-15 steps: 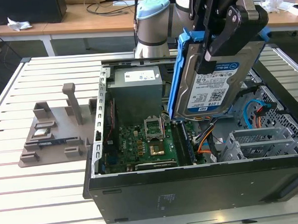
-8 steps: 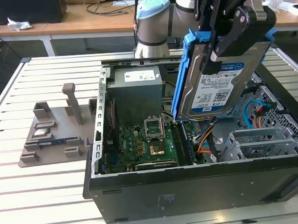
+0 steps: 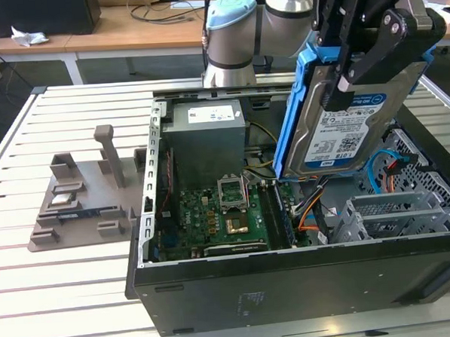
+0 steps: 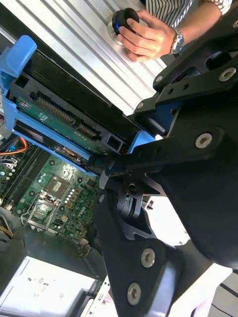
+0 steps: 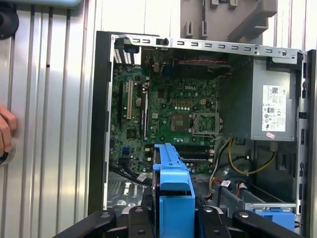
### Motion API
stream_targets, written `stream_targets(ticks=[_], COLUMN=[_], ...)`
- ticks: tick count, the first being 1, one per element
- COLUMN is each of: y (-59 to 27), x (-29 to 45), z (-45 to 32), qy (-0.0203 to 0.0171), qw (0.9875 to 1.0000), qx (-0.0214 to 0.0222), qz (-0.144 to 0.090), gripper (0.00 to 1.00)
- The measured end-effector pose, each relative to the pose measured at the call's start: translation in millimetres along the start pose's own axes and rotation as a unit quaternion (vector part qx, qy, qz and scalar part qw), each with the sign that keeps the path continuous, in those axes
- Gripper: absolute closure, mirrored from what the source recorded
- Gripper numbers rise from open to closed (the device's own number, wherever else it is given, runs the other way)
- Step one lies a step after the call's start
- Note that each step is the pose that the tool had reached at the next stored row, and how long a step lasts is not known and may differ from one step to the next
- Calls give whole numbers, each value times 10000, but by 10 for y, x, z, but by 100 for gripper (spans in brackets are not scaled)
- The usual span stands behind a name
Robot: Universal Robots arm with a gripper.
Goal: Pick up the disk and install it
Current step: 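Pick up the disk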
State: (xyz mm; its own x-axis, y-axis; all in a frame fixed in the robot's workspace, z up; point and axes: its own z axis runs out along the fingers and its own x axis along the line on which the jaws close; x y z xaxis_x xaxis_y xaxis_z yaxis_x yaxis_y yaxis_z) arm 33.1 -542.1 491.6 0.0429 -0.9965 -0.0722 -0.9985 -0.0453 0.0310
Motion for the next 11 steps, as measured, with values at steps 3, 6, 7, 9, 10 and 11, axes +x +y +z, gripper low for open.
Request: stream_targets(ticks=[3,6,7,9,10,11], y=[-63,-120,-137,-169,-182,-201], x=[3,5,6,7,8,9], z=[-2,-3,-3,-4,-4,-5], qy=[1,1,1,1,1,1], qw=[10000,10000,10000,10000,10000,10000], qx=[0,0,0,0,0,-1], qz=[0,0,0,0,0,0], gripper=[64,64,64,64,64,64])
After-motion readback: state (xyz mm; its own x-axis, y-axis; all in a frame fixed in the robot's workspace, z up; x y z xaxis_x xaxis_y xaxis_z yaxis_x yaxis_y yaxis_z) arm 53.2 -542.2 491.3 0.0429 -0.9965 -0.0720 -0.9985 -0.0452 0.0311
